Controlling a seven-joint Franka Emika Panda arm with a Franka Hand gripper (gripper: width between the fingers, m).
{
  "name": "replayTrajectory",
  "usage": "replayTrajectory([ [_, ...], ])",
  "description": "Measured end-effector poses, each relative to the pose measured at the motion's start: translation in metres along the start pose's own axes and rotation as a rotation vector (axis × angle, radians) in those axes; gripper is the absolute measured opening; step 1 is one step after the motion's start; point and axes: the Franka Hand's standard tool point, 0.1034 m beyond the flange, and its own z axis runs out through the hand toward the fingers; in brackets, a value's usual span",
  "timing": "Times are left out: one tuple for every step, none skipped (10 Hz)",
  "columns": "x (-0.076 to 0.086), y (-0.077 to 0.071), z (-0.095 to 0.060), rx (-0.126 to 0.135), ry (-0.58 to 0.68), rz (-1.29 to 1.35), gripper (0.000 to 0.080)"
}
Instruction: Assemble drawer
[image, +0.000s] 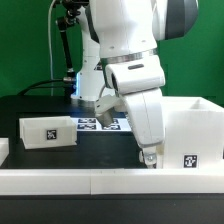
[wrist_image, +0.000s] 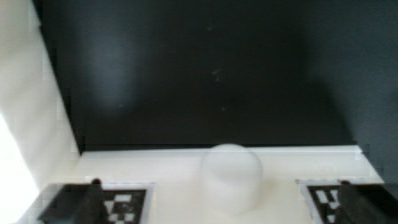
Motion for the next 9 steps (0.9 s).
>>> replayTrajectory([
  [-0.004, 0.000, -0.001, 0.001, -0.001, 0.001, 0.0649],
  [-0.018, 0.001, -0.004, 0.005, -0.005, 0.013, 0.0649],
  [-0.035, 0.001, -0.009, -0.001, -0.009, 0.036, 0.0649],
  [-0.047, 0.002, -0.013, -0.006, -0.009, 0.053, 0.0649],
  [-0.062, 0.000, -0.019, -0.018, -0.012, 0.082, 0.0649],
  [-0.079, -0.008, -0.027, -0.041, -0.021, 0.116, 0.0649],
  [-0.093, -0.023, -0.032, -0.052, -0.032, 0.141, 0.0649],
  [-0.105, -0.037, -0.037, -0.059, -0.042, 0.163, 0.0649],
  [-0.111, -0.050, -0.042, -0.054, -0.049, 0.179, 0.0649],
])
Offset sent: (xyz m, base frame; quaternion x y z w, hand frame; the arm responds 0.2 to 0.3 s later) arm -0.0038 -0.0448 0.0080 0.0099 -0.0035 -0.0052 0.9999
